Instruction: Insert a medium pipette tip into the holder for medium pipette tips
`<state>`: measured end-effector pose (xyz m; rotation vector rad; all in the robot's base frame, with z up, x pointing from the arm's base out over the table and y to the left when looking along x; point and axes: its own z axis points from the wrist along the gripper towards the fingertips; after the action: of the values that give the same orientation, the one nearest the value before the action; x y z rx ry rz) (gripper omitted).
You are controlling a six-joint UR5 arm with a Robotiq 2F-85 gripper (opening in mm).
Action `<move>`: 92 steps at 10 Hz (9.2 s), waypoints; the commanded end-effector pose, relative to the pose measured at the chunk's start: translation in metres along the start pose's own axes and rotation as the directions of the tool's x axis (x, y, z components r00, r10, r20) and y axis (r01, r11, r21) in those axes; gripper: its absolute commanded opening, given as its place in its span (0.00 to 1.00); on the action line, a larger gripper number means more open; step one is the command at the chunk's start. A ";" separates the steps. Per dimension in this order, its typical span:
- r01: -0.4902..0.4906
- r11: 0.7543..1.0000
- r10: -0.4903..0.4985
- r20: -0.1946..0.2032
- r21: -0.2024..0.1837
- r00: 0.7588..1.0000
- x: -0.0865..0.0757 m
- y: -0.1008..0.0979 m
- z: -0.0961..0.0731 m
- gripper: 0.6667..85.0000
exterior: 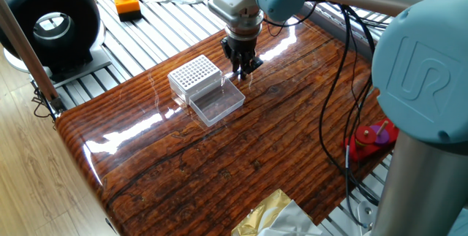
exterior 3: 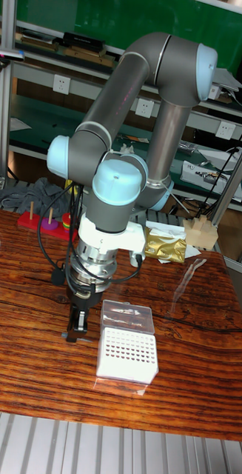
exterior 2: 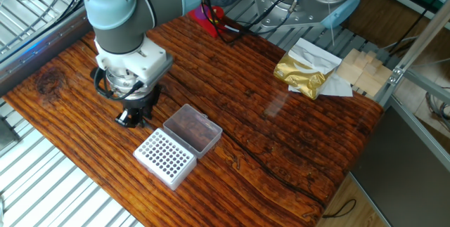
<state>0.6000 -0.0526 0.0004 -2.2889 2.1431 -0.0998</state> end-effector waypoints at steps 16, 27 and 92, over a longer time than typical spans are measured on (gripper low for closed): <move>-0.022 1.000 0.022 0.018 -0.002 1.000 0.015 0.017 0.001 0.34; -0.088 0.996 0.088 0.025 0.000 0.996 0.024 0.017 0.000 0.16; -0.242 0.961 0.273 -0.580 0.132 0.768 0.099 -0.012 -0.096 0.00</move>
<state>0.6098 -0.1551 0.0983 -2.0960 2.6410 -0.9942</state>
